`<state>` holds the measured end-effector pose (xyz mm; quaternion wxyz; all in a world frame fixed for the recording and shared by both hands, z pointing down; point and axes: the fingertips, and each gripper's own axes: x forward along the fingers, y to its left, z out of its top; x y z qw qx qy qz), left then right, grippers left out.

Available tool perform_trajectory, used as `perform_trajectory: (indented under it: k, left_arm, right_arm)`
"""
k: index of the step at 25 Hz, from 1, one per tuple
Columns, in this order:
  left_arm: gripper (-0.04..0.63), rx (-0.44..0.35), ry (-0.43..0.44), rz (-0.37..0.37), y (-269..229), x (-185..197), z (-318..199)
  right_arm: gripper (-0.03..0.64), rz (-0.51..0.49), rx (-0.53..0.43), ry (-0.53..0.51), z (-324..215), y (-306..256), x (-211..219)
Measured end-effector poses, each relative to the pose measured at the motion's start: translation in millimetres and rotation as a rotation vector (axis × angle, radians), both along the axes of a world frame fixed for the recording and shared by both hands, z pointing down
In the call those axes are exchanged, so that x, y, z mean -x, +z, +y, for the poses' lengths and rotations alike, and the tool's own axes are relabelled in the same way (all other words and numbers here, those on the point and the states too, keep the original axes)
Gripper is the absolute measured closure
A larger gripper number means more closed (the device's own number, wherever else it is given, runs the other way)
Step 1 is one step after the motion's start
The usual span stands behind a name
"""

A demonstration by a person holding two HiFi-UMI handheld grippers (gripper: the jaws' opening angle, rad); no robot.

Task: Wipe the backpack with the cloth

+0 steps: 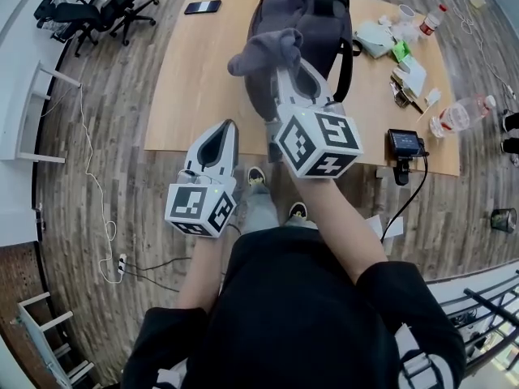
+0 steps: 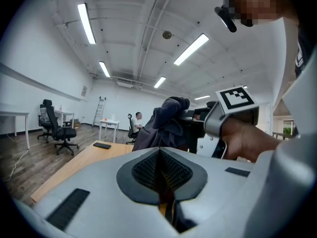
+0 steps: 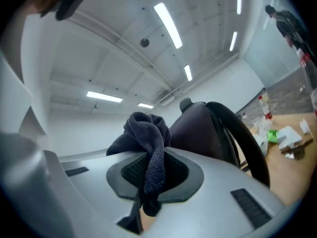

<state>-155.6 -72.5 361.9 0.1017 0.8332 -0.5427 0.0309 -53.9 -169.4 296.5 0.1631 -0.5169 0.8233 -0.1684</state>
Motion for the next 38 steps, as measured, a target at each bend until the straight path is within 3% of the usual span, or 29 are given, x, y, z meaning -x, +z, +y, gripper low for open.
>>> perform_trajectory:
  k: [3,5,9,15,20,22,24,27,33,38]
  left_arm:
    - [0.578,0.009,-0.009,-0.002,3.0,3.4,0.0]
    - [0.578,0.015,-0.011,-0.002,5.5,4.3,0.3]
    - [0.58,0.024,-0.01,-0.005,9.8,4.3,-0.3]
    - [0.578,0.045,-0.006,-0.011,17.6,2.8,-0.6]
    - [0.578,0.047,-0.019,-0.017,17.8,9.2,0.4]
    - [0.578,0.048,-0.023,-0.019,18.0,12.0,0.3]
    - [0.578,0.049,-0.027,-0.021,17.3,13.9,1.7]
    - [0.578,0.051,-0.03,-0.02,17.3,16.6,2.2]
    - [0.578,0.05,-0.004,-0.009,19.6,5.8,-0.9]
    - [0.578,0.045,0.015,0.001,19.1,-2.5,-4.2]
  right_arm:
    - [0.571,0.219,-0.08,0.035,5.7,17.3,6.1]
    - [0.571,0.345,-0.083,0.051,7.9,42.1,9.4]
    - [0.571,0.44,0.08,0.014,7.0,127.6,14.8]
    - [0.571,0.601,0.21,-0.08,22.9,222.7,34.4]
    - [0.571,0.615,0.311,-0.15,35.4,271.1,39.1]
    - [0.569,0.616,0.403,-0.168,40.6,297.4,34.2]
    - [0.569,0.616,0.491,-0.154,46.3,322.2,19.0]
    - [0.571,0.592,0.523,-0.091,46.6,330.5,-6.7]
    - [0.571,0.486,0.423,0.033,31.6,268.1,-32.7]
    - [0.571,0.399,0.184,0.088,23.4,154.4,-37.1]
